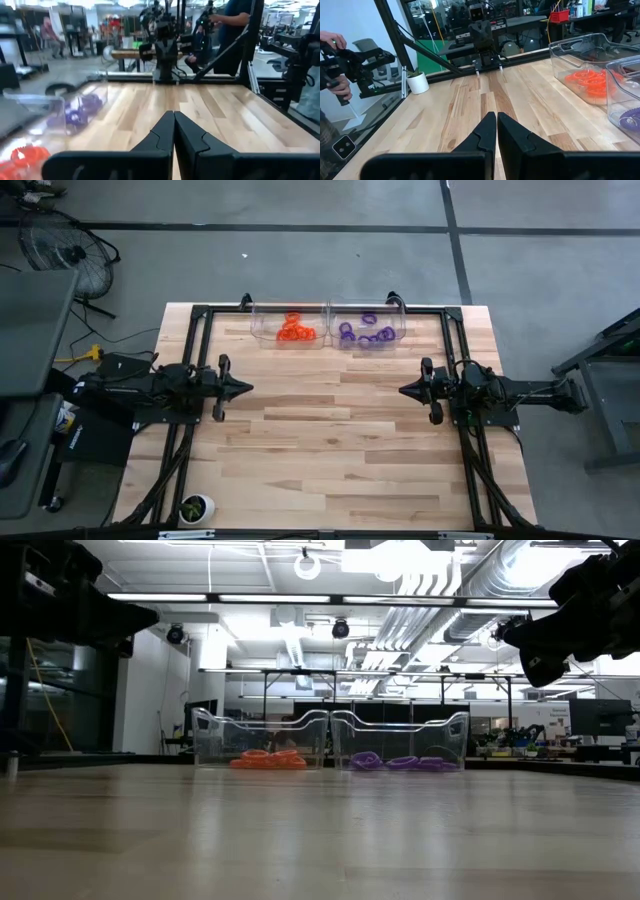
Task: Sort spring keychains
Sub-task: Return to Home Position
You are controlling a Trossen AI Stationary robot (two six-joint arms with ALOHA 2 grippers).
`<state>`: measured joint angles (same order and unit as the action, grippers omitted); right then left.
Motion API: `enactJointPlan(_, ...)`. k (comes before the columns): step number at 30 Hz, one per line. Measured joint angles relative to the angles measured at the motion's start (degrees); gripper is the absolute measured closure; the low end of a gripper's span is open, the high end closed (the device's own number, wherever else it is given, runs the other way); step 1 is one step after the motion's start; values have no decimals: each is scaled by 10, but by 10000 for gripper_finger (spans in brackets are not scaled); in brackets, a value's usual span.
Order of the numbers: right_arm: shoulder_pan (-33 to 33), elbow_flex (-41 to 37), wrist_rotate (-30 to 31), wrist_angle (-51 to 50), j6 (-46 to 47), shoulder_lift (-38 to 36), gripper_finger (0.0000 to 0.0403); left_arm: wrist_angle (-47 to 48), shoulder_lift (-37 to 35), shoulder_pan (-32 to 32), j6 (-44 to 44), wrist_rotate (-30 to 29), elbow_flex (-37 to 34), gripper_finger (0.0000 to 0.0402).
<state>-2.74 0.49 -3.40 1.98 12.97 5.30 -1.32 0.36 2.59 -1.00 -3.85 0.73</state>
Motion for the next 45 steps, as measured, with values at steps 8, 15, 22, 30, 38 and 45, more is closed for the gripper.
enactJointPlan(8,0,0,0,0,0,0,391,0,0,0,8,7,0,401)
enactJointPlan(15,0,0,0,0,0,0,391,2,0,0,8,20,0,401)
enactJointPlan(22,0,0,0,0,0,0,391,2,0,0,8,18,0,401)
enactJointPlan(30,0,0,0,0,0,0,391,2,0,0,8,18,0,401)
enactJointPlan(38,0,0,0,0,0,0,391,2,0,0,8,18,0,401)
enactJointPlan(45,0,0,0,0,0,0,391,2,0,0,7,17,0,401)
